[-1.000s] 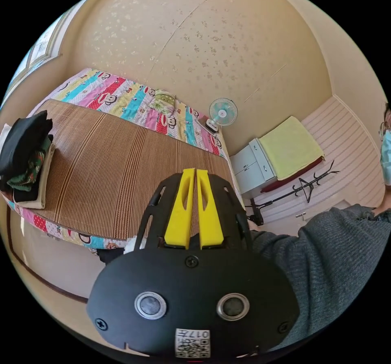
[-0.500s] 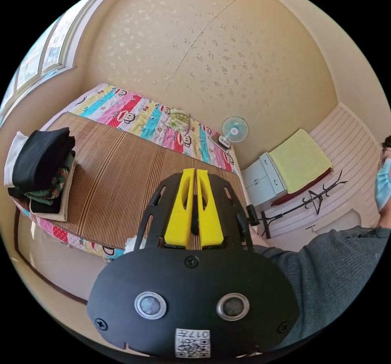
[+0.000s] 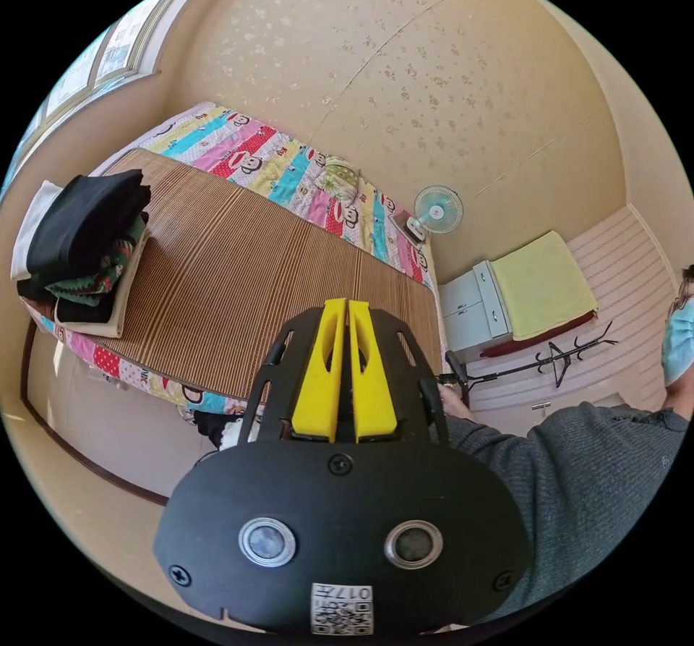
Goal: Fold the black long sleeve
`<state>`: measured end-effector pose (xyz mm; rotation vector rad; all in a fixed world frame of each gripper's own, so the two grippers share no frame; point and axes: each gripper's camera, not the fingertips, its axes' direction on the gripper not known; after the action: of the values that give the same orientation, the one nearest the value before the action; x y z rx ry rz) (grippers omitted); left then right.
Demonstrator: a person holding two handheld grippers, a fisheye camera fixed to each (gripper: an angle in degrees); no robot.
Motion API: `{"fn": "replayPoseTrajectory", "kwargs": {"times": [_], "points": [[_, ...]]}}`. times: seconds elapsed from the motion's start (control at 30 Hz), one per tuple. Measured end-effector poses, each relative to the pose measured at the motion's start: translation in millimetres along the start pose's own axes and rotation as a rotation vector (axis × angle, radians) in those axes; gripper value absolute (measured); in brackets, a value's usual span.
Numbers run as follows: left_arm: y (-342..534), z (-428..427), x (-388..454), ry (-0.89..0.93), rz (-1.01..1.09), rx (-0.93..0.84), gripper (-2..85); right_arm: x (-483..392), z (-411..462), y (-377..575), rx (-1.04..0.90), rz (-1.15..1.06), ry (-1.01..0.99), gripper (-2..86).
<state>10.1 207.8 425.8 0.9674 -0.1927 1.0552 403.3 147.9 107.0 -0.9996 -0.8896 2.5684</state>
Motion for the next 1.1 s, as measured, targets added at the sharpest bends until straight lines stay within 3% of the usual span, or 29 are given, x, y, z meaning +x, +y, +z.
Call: {"fn": "replayPoseTrajectory", "kwargs": {"times": [0.1, 0.17, 0.37, 0.53, 0.6, 0.7, 0.77, 0.83, 1.1], "points": [[-8.4, 3.1, -0.6, -0.003, 0.009, -0.012, -1.0, -83.2, 30.1, -49.9, -0.065, -0.182, -0.08, 13.7], [-10.7, 5.7, -0.5, -0.009, 0.017, -0.023, -1.0, -145.3, 73.3, -95.9, -0.105, -0.25, -0.029, 15.2], [-0.3, 2.0, -16.3, -0.032, -0.041, -0.021, -1.0, -191.3, 191.1, -198.1, -0.075, 0.021, 0.168, 17.4], [24.3, -15.1, -49.6, -0.061, -0.155, -0.01, -1.0, -173.4, 303.9, -195.1, -0.195, 0.011, 0.43, 10.9], [37.3, -25.8, -72.4, -0.063, -0.242, -0.017, -1.0, -168.8, 302.4, -176.3, -0.113, -0.034, 0.342, 7.1], [44.5, -44.2, -97.5, -0.043, -0.306, 0.018, -1.0, -140.5, 269.5, -126.6, 0.011, -0.164, 0.012, 4.6], [40.2, -50.4, -110.5, -0.043, -0.321, 0.03, -1.0, -100.0, 225.4, -76.5, 0.057, -0.32, -0.314, 3.6], [28.1, -49.3, -120.3, -0.022, -0.303, 0.023, -1.0, -72.2, 183.4, -31.8, 0.123, -0.438, -0.479, 3.2], [-60.5, 14.1, -82.6, 0.161, 0.062, -0.129, -0.9, -72.0, 31.7, 160.5, 0.536, -1.11, -0.659, 2.5]]}}
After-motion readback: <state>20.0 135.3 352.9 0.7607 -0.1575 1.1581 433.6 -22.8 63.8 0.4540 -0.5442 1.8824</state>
